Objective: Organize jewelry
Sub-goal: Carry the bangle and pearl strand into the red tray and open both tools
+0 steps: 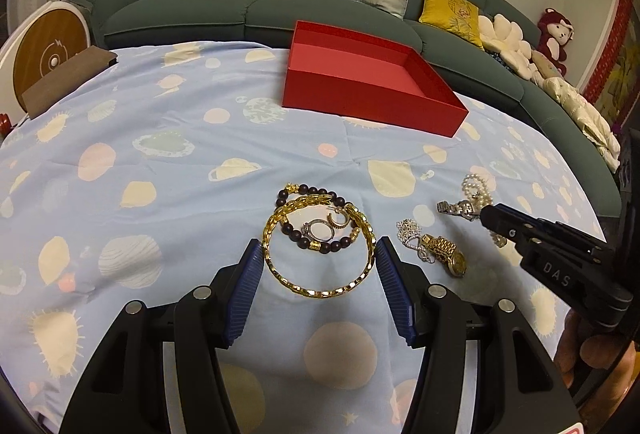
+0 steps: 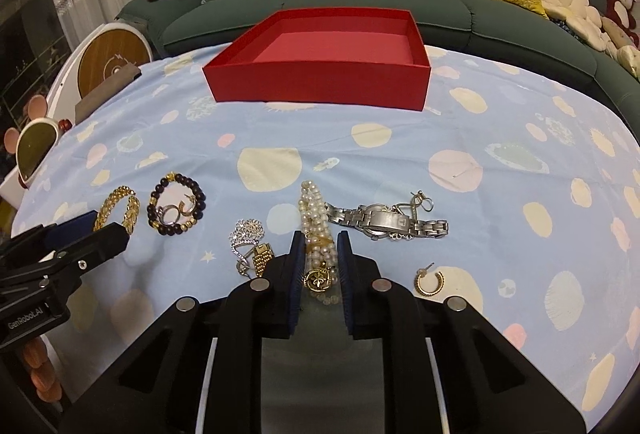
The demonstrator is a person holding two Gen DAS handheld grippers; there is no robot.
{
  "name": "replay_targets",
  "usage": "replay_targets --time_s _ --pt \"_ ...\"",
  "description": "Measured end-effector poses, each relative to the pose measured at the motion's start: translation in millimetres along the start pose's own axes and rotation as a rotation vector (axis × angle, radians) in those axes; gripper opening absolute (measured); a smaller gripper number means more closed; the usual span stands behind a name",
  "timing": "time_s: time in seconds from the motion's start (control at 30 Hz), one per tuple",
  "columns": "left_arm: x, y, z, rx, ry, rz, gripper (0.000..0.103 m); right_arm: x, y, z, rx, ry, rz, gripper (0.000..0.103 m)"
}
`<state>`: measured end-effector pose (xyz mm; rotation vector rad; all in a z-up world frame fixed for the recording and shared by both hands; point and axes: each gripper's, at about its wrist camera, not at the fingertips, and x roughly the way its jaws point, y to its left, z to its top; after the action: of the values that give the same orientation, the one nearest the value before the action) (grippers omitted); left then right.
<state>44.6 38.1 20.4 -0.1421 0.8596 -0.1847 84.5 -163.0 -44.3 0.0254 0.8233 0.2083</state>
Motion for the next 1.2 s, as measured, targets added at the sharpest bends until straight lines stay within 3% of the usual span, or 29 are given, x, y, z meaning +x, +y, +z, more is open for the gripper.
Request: replay_targets --time_s 0.27,0.47,0.6,0.77,1.0,1.2 --pt "-31.7 -7.3 36.4 -0.012 -0.093 -0.010 0.055 -48.3 -13.2 24.1 0.089 -0.117 0.012 0.016" --pt "-45.3 -23.7 97.2 0.060 -0.148 -0.026 0.055 -73.0 -18.3 63.9 0.100 -0.177 0.014 0.016" --pt "-26.0 -34.0 144.3 0.127 -0.170 -0.001 0.055 -73.6 -26.1 109.5 0.063 -0.207 -0.011 0.016" --pt "30.2 -38.6 198.2 0.129 -0.117 -0.013 0.055 -34.2 -45.5 163.7 0.081 -0.179 -0.015 0.016" --pt "108.0 -46.5 253.0 0.153 -0.117 0.042 0.055 48.2 -69.1 221.8 0.148 -0.126 -0.004 0.016" --pt "177.5 -40.7 286.0 0.103 -0.047 0.076 0.055 116.7 -85.4 252.0 0.220 -0.065 -0.006 0.016"
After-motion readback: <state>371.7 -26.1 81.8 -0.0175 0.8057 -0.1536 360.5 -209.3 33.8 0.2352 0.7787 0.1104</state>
